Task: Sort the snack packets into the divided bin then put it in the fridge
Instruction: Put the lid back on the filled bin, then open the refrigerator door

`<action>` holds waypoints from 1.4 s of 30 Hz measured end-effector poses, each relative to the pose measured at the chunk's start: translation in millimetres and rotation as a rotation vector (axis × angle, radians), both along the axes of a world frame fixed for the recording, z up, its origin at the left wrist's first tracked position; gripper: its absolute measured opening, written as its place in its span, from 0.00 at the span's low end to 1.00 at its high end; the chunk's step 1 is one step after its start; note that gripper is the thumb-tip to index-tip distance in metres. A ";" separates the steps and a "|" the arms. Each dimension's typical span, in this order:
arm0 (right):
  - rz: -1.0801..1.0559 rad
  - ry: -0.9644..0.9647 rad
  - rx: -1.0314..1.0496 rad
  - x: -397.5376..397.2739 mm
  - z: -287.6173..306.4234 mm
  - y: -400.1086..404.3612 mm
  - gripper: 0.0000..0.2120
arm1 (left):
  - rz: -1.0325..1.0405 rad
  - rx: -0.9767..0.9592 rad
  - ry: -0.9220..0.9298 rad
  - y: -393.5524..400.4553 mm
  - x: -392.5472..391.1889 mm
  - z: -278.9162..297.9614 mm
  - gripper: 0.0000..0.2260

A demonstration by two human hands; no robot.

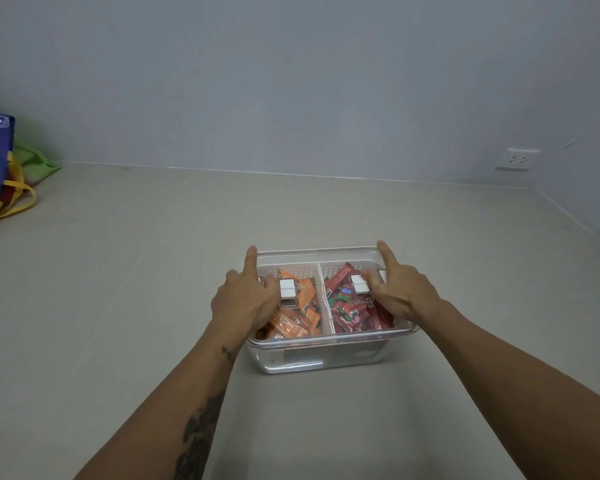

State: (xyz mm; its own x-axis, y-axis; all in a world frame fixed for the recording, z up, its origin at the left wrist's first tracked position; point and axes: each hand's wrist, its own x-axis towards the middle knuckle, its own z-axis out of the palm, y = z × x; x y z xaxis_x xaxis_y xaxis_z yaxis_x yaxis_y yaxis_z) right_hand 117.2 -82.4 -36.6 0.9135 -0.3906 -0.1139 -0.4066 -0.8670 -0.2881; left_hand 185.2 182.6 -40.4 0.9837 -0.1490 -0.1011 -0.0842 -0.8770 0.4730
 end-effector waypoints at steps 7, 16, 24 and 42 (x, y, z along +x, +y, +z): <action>-0.049 -0.210 -0.014 -2.1 -4.1 2.7 0.28 | 0.129 -0.188 -0.268 0.4 -11.1 2.6 0.20; -0.118 -0.363 0.130 -3.6 -7.1 -2.9 0.19 | 0.243 -0.164 -0.404 0.9 -19.8 -0.5 0.14; -0.215 -0.423 0.397 -33.2 -5.1 1.0 0.21 | 0.268 -0.199 -0.401 -0.5 -17.5 -0.8 0.14; -0.537 -0.280 0.259 -249.3 17.7 128.9 0.25 | -0.364 -0.287 -0.296 36.7 -65.4 11.7 0.13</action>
State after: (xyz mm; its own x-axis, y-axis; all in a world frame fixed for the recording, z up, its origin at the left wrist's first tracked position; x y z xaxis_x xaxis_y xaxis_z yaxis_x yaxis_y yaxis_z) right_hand -132.1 46.4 -18.9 0.6079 -0.7923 -0.0521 -0.6427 -0.4525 -0.6182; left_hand 119.7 219.3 -28.7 0.8438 -0.4659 0.2665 -0.5237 -0.6058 0.5989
